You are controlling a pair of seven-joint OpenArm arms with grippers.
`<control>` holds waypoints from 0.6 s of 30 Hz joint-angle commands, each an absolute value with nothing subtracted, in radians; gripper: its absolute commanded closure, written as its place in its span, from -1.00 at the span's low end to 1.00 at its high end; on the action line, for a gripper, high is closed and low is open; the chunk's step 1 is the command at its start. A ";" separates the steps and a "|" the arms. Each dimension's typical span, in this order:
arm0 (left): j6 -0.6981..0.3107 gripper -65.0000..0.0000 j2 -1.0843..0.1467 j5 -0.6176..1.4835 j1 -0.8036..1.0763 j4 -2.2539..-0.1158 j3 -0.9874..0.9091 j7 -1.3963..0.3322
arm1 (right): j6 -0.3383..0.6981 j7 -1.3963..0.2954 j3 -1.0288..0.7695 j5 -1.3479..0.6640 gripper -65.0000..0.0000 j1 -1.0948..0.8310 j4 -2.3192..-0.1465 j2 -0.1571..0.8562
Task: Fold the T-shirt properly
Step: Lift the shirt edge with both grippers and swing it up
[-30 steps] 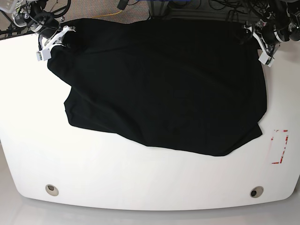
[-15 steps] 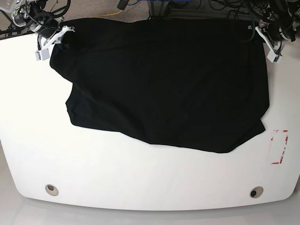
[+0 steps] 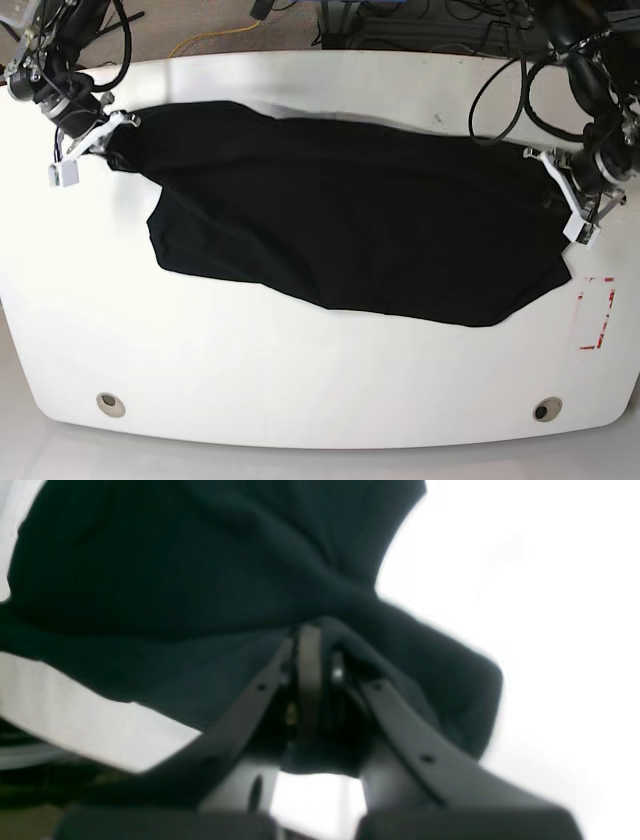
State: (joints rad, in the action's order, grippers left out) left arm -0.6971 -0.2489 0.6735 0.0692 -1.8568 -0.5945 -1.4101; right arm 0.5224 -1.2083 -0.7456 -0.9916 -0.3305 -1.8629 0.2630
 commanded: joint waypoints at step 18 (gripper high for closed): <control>-0.698 0.89 -0.248 0.331 -0.573 -1.873 -0.128 -1.396 | 0.536 -1.179 -0.524 -0.880 1.00 0.377 -1.484 0.513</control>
State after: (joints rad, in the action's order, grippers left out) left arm -0.6979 -0.2726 0.3851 -0.4599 -1.8561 -0.1421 -1.4155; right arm 0.5323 -1.2102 -0.5785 -0.8745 0.2352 -1.5383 0.4446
